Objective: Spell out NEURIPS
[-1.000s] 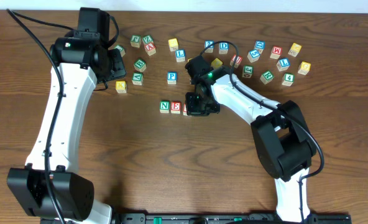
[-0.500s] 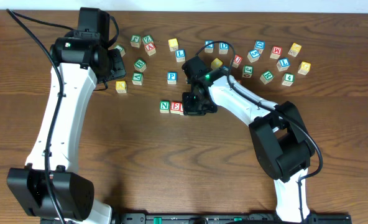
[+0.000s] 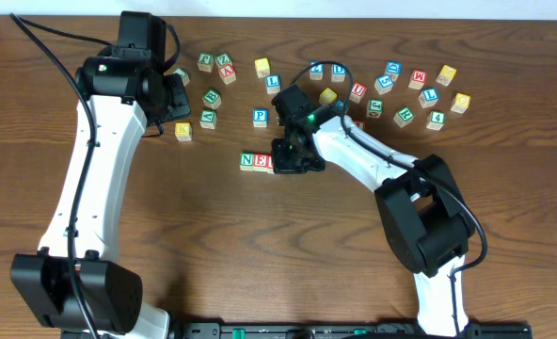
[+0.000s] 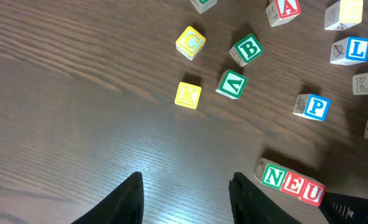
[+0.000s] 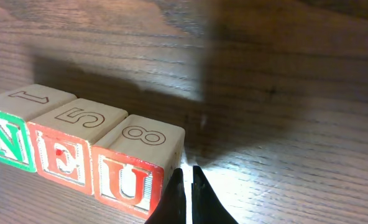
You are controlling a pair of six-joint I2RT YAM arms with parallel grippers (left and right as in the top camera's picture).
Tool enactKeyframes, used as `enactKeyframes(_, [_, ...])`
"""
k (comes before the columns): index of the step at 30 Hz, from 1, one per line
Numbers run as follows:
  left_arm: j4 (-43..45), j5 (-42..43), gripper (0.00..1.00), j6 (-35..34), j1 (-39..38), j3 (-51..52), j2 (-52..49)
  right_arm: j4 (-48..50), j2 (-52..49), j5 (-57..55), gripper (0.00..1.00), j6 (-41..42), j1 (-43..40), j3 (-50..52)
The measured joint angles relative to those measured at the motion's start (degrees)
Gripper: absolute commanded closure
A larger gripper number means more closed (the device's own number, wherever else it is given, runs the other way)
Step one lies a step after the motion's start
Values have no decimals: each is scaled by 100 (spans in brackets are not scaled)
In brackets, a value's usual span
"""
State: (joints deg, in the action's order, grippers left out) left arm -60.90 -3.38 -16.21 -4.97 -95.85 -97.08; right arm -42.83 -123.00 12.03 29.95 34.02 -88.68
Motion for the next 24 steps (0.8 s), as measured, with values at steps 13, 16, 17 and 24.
enactKeyframes(13, [0,0,56,0,0,0,0,-205,0,-22,99,-197,-44,-44])
enactKeyframes(16, [0,0,56,0,0,0,0,-352,0,-33,99,-299,-72,-146])
enactKeyframes(17, [0,0,56,0,0,0,0,-367,0,-35,99,-332,-74,-184])
enactKeyframes(24, [13,0,56,0,0,0,0,-538,0,-170,99,-520,-101,-621])
